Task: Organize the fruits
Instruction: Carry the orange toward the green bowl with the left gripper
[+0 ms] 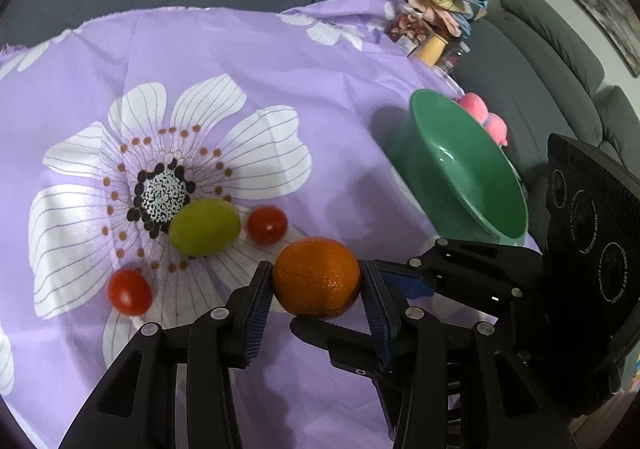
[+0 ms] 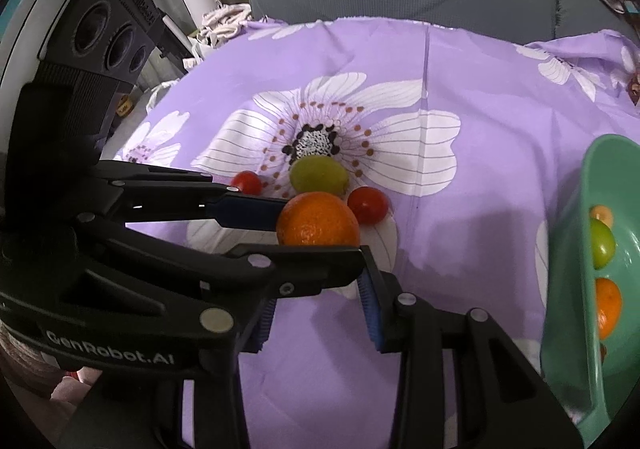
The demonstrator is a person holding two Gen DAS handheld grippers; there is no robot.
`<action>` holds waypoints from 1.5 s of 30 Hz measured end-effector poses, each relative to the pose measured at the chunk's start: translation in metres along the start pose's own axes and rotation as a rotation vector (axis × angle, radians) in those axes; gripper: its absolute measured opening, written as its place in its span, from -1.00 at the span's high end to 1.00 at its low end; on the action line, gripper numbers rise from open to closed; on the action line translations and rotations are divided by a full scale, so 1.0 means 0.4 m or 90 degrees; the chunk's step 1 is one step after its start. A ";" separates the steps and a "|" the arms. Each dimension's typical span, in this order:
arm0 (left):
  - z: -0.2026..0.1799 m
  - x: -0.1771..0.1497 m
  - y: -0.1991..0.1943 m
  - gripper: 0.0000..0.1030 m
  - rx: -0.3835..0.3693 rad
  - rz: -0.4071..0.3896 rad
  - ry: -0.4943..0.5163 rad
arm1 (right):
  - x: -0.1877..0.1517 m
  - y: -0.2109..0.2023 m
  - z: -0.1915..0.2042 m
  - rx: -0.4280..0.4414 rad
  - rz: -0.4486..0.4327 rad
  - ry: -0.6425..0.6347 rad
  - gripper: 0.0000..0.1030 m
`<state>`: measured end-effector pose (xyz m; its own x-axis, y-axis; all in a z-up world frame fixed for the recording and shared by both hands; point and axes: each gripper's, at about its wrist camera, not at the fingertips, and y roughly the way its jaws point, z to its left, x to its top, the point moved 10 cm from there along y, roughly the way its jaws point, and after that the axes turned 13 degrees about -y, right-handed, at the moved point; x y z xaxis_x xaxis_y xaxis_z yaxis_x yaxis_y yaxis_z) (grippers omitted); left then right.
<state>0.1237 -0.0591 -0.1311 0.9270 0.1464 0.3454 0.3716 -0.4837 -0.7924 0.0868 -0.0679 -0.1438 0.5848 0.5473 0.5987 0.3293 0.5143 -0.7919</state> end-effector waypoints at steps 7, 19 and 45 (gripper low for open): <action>-0.048 -0.013 -0.023 0.14 0.009 -0.010 0.027 | -0.006 -0.056 0.016 -0.009 -0.025 0.000 0.26; -0.135 -0.017 -0.026 0.14 0.022 -0.019 0.072 | -0.023 -0.133 0.003 -0.028 -0.063 0.010 0.26; -0.356 0.001 0.061 0.14 0.012 -0.001 0.197 | -0.086 -0.269 -0.159 -0.098 -0.132 0.092 0.26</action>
<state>0.1260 -0.1940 -0.0788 0.8679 -0.1240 0.4811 0.3768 -0.4669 -0.8000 0.0784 -0.1840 -0.0869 0.5893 0.3348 0.7353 0.5554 0.4931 -0.6696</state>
